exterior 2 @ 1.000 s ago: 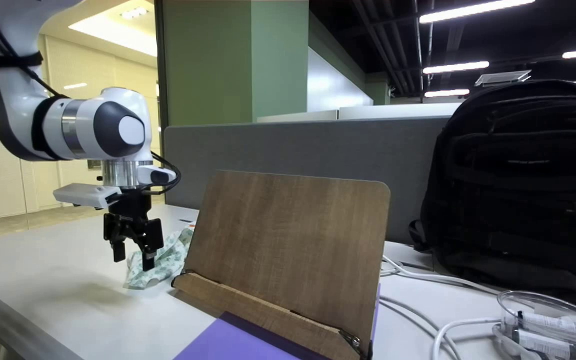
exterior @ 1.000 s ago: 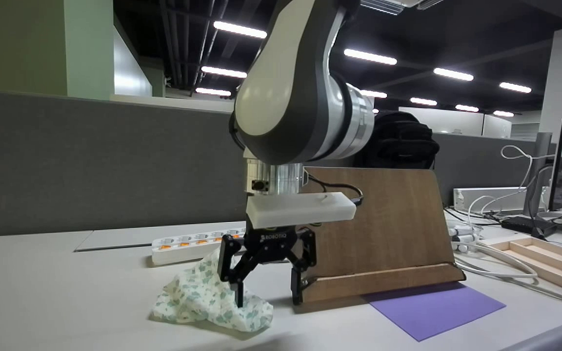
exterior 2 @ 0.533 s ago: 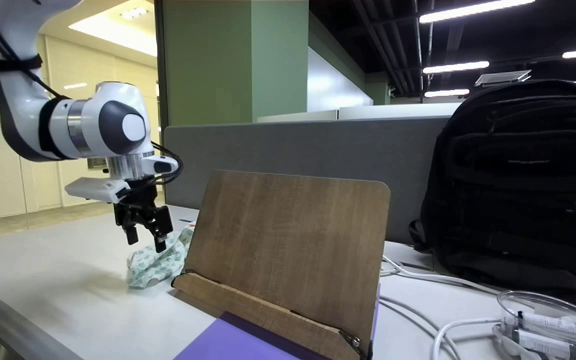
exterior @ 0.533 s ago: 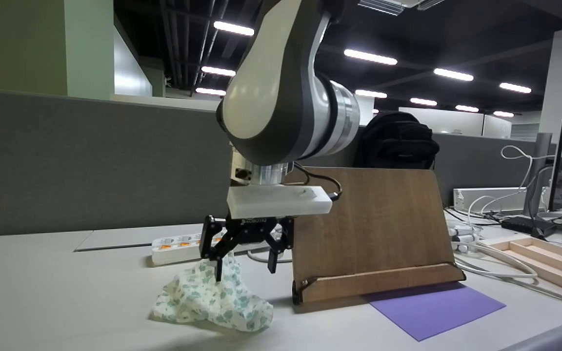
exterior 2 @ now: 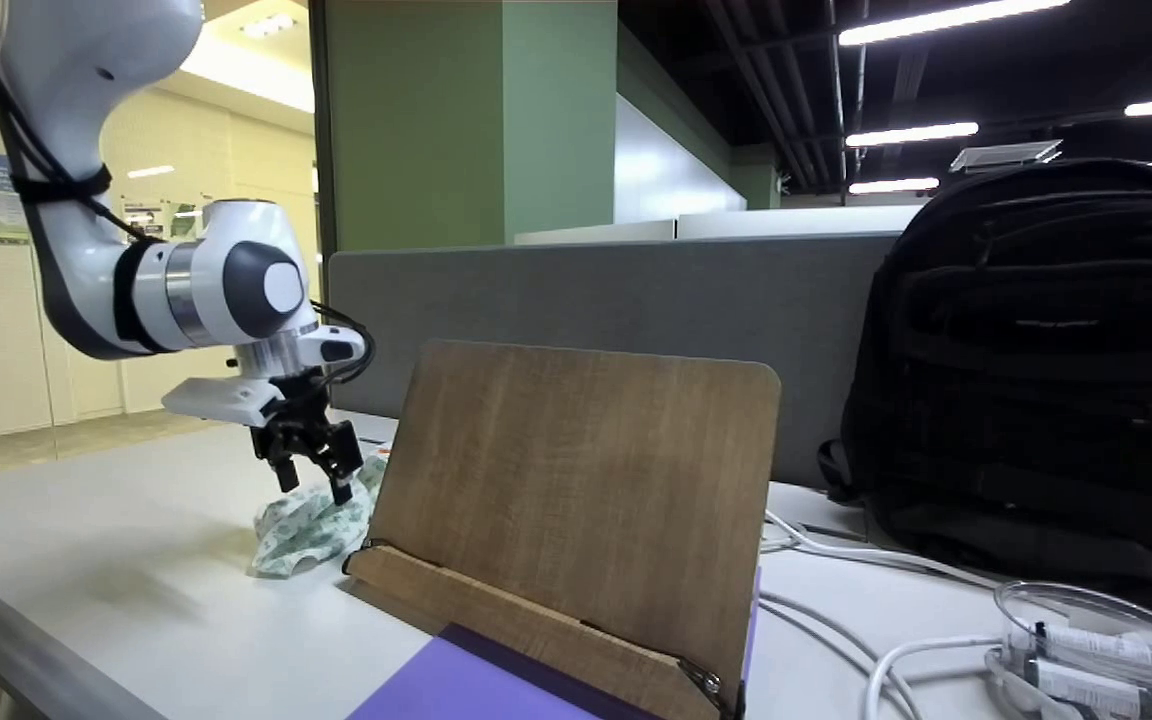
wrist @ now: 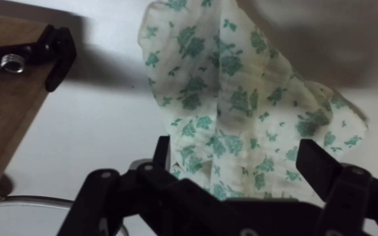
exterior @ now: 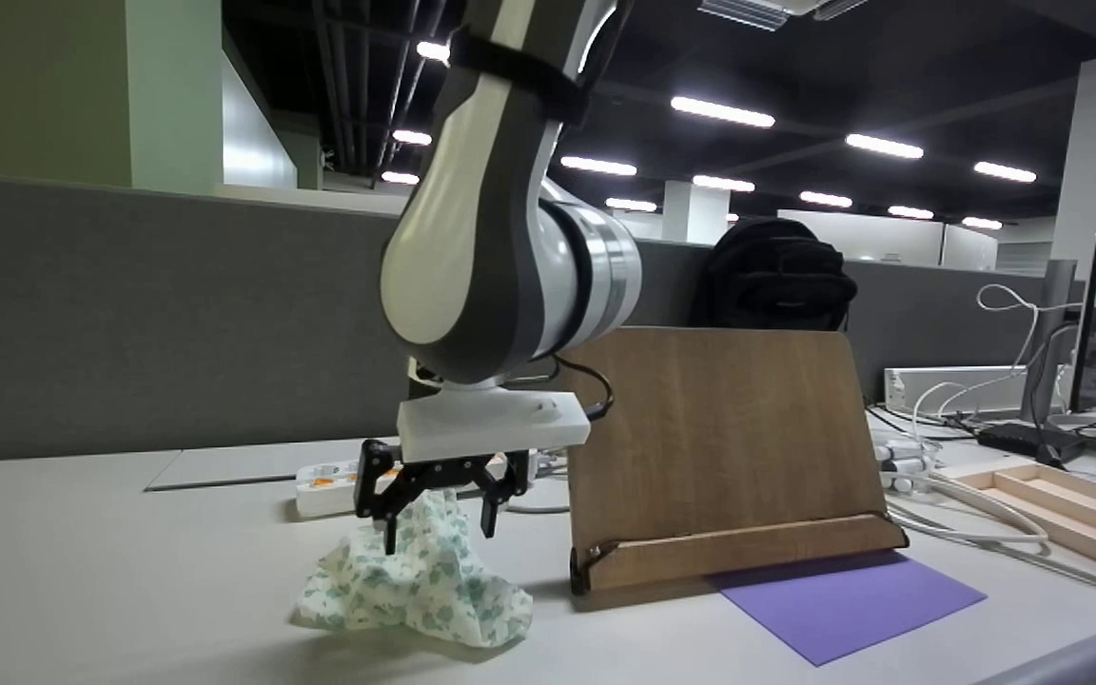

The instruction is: Hang the white and green cloth on the wooden board

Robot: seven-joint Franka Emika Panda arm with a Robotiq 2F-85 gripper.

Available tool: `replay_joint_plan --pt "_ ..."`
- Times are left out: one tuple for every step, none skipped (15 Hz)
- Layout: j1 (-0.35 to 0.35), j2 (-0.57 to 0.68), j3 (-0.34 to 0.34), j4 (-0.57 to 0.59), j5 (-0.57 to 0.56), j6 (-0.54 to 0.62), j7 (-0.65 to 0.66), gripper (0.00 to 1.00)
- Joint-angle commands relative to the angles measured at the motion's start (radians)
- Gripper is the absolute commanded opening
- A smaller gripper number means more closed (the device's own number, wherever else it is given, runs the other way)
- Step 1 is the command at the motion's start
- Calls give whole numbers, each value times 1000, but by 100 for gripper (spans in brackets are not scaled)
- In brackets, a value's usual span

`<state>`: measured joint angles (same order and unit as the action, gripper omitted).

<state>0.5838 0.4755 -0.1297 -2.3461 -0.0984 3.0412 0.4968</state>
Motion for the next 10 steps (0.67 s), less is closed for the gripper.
replay_joint_plan --pt "64 63 -29 64 47 40 9 68" --pt "74 72 -30 71 66 51 1 60" --pt "89 81 -38 76 84 62 -5 53" --pt "93 85 -35 78 103 73 -14 45" --pt "101 87 -36 78 121 82 -21 39" --pt "101 84 -31 72 138 94 -31 32" --pt "99 81 -24 68 153 101 -43 25" --pt "98 76 -20 62 167 112 -55 19" --pt "93 71 -12 58 178 119 -64 12" --pt "97 66 -15 54 188 127 -72 4"
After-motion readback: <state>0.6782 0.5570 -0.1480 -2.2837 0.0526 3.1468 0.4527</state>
